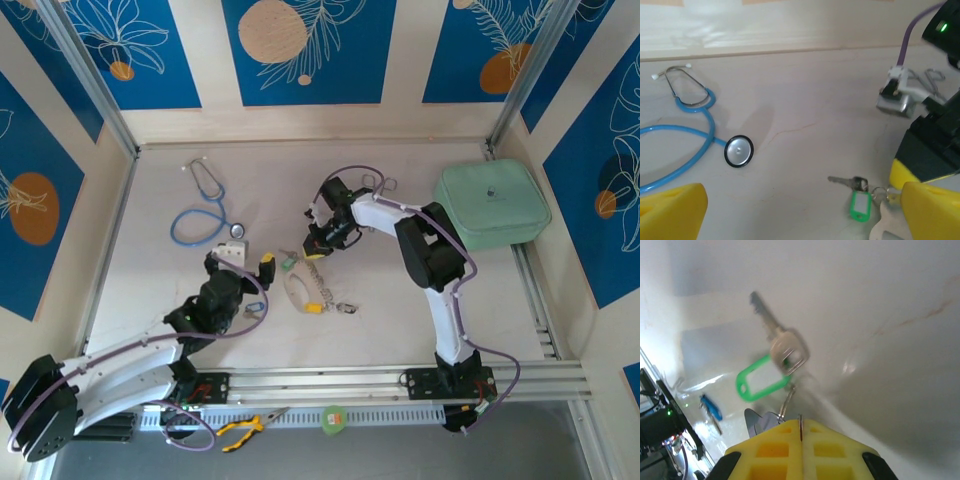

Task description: Put the keys on the keyring

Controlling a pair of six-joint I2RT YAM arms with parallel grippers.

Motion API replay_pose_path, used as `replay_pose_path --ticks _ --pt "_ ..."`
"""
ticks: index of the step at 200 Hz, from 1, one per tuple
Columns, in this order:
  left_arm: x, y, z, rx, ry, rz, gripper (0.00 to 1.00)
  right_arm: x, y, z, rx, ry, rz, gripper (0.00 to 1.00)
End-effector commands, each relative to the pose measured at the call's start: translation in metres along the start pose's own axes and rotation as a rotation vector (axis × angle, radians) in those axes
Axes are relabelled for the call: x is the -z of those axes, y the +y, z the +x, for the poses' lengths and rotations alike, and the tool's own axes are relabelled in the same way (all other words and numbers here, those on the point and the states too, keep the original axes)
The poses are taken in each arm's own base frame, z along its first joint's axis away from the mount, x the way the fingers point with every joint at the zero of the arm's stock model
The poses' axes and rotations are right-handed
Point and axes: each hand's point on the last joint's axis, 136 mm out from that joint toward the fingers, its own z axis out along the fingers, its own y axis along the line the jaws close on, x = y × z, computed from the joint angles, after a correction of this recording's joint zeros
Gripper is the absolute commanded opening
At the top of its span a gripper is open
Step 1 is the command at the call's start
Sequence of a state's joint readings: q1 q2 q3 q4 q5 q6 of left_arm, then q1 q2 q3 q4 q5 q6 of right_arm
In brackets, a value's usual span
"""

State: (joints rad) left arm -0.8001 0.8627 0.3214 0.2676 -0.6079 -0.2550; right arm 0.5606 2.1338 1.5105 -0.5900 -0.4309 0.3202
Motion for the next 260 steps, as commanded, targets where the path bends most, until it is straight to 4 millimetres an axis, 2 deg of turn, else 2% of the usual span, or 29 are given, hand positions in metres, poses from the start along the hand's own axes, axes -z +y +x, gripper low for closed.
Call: replay_pose_path --ticks 1,16,35,63,84,124,158,178,224,260 --pt "-0.006 0.003 0.001 -0.086 0.094 0.030 0.96 0.032 0.051 -0.003 0.226 -0.121 -0.072 0.00" --pt "-0.011 0.002 0.003 -0.093 0.126 0.082 0.93 0.040 0.058 0.002 0.327 -0.163 -0.050 0.00" --pt "-0.014 -0.008 -0.006 -0.119 0.103 0.170 0.83 0.049 0.071 0.010 0.446 -0.191 -0.044 0.00" --pt "-0.013 -0.032 -0.021 -0.226 0.081 0.311 0.68 0.063 0.091 0.024 0.613 -0.209 -0.104 0.00" --pt "-0.006 -0.059 -0.023 -0.339 0.098 0.473 0.56 0.070 0.104 0.039 0.753 -0.229 -0.149 0.00" --pt "0.013 -0.088 -0.016 -0.480 0.118 0.701 0.34 0.086 0.117 0.064 0.936 -0.268 -0.173 0.00" --pt "0.022 -0.098 -0.022 -0.497 0.047 0.772 0.29 0.087 0.122 0.081 1.025 -0.252 -0.173 0.00" --pt "0.033 -0.111 -0.022 -0.483 0.024 0.870 0.29 0.087 0.124 0.090 1.089 -0.257 -0.174 0.00" --pt "0.042 -0.123 -0.004 -0.479 0.040 0.986 0.21 0.081 0.127 0.114 1.224 -0.248 -0.187 0.00" --pt "0.051 -0.131 0.011 -0.470 0.048 1.084 0.22 0.080 0.125 0.118 1.238 -0.248 -0.183 0.00"
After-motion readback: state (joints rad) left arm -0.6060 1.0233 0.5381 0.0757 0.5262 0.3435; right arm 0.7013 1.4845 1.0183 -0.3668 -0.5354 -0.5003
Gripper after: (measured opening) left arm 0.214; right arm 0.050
